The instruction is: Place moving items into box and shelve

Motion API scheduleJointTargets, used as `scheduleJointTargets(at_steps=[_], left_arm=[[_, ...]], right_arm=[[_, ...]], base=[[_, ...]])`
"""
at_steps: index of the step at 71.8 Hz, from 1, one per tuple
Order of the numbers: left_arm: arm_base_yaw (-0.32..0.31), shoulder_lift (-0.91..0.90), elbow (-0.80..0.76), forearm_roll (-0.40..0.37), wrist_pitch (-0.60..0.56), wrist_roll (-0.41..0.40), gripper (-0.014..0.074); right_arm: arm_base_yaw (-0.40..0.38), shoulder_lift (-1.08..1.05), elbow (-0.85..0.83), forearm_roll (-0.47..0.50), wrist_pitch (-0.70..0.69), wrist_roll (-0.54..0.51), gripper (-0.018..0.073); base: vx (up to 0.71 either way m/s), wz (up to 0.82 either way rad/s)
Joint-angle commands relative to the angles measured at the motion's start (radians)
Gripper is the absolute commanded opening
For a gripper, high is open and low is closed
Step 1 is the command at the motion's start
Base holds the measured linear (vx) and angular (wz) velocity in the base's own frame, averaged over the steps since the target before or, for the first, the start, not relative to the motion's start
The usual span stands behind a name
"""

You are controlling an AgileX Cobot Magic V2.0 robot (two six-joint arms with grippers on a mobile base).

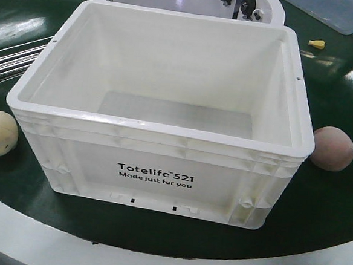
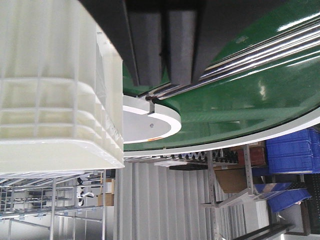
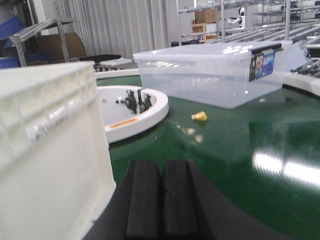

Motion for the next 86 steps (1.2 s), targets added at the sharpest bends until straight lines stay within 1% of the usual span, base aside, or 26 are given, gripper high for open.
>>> scheduleJointTargets(at_steps=[1,12,19,35,41,45,51,61,64,71,74,81,86], left_arm=[[-0.008,-0.013,-0.08,-0.005,-0.056,-0.015,0.0],[-0.008,0.017,-0.255,0.004,0.035,-0.014,0.0],[-0.008,0.083,-0.374,0.01,0.068,-0.014,0.0],[-0.008,0.339,-0.611,0.159,0.065,-0.015,0.0],[-0.008,0.433,-0.652,0.18,0.055,-0.015,0.0],[-0.008,0.488,-0.659,0.18,0.035,-0.015,0.0],[-0.008,0.569,-0.659,0.179,0.026,-0.015,0.0],[-0.008,0.673,-0.659,0.178,0.018,-0.02,0.0002],[-0.008,0.692,-0.659,0.176,0.017,-0.041,0.0004],[-0.008,0.734,-0.659,0.145,0.027,-0.176,0.0017],[-0.008,0.739,-0.659,0.142,0.044,-0.21,0.0033],[-0.008,0.745,-0.659,0.142,0.053,-0.267,0.0097],[-0.008,0.744,-0.659,0.14,0.05,-0.314,0.0159]], right_arm=[[-0.006,-0.01,-0.11,-0.019,-0.061,-0.023,-0.0001],[-0.006,0.039,-0.279,-0.02,0.029,-0.023,-0.0001],[-0.006,0.126,-0.371,-0.021,0.035,-0.023,-0.0001],[-0.006,0.414,-0.587,-0.023,0.022,-0.023,-0.0001],[-0.006,0.517,-0.643,-0.023,0.005,-0.024,-0.0001],[-0.006,0.584,-0.667,-0.023,-0.019,-0.024,-0.0001],[-0.006,0.665,-0.674,-0.023,-0.043,-0.024,-0.0001],[-0.006,0.785,-0.674,-0.007,-0.034,-0.022,0.0004],[-0.006,0.805,-0.674,0.001,-0.034,-0.022,0.0008],[-0.006,0.85,-0.674,0.002,-0.029,-0.023,0.0028],[-0.006,0.86,-0.674,0.002,-0.019,-0.023,0.0046],[-0.006,0.869,-0.674,0.002,0.016,-0.023,0.0108],[-0.006,0.869,-0.674,0.002,0.03,-0.023,0.0181]], base=[[0.0,0.0],[0.0,0.0],[0.0,0.0],[0.0,0.0],[0.0,0.0],[0.0,0.0],[0.0,0.0],[0.0,0.0],[0.0,0.0],[0.0,0.0],[0.0,0.0],[0.0,0.0],[0.0,0.0]])
